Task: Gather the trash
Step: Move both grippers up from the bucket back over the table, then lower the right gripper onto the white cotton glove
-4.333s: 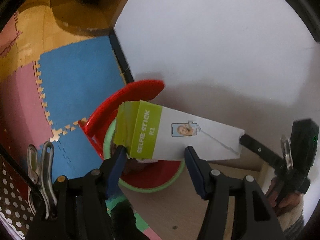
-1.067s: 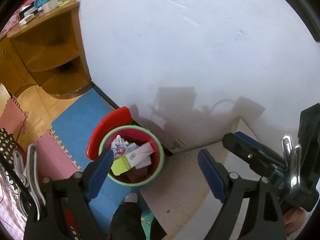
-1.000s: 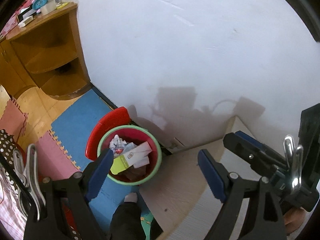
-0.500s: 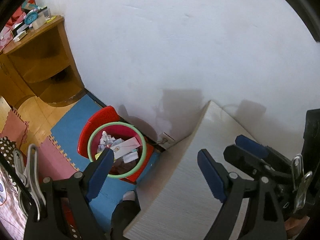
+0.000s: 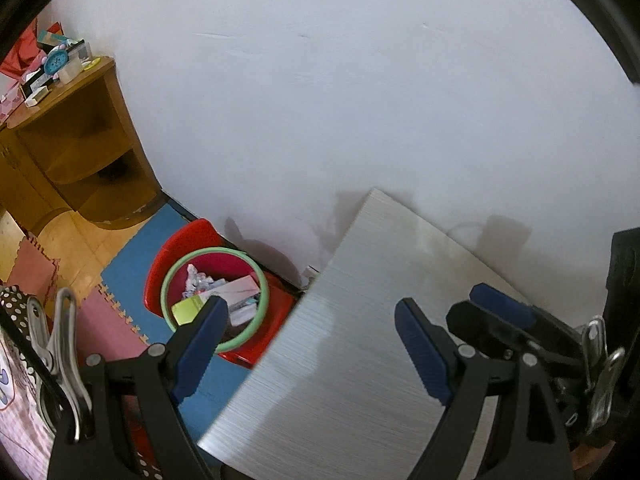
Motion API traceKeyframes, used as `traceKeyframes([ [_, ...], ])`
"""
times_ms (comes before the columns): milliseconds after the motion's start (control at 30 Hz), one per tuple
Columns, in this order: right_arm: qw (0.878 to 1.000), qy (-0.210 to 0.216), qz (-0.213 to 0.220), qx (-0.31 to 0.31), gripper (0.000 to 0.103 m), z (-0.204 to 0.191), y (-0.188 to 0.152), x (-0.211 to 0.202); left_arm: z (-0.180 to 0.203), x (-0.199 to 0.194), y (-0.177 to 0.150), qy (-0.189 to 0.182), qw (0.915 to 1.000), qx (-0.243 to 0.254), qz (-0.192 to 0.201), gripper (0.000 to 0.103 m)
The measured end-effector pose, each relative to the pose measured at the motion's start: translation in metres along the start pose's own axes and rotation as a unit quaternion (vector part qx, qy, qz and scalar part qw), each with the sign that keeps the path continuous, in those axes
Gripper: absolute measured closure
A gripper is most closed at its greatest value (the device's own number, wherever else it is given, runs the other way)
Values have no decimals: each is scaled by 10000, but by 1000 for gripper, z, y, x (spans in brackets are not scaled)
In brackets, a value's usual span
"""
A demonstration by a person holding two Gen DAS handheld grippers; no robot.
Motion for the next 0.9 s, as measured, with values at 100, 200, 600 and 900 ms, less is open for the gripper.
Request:
traceKeyframes([
  [100, 10000, -32, 59, 51, 36, 12, -8, -13, 18, 5, -9, -52, 10000, 65, -44, 14],
  [200, 9999, -101, 102, 65, 36, 26, -16, -25, 41, 10, -20, -99, 9998, 169, -89, 14],
  [600, 9962, -688, 222, 489, 36, 118, -70, -88, 146, 48, -61, -524, 9935, 910, -447, 14],
  [900, 9718, -1831, 681, 1322, 36, 219, -128, -158, 252, 92, -83, -1239, 9748, 1643, -864, 14],
])
Point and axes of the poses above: each gripper's, at about its wrist camera, not at the fingertips, and x roughly the way its jaws point, z to its right, y to its top, the point moved 5 cm from there along x, roughly the way its jaws point, and after that the axes turned 11 degrees about -y, right-handed, at the moved point
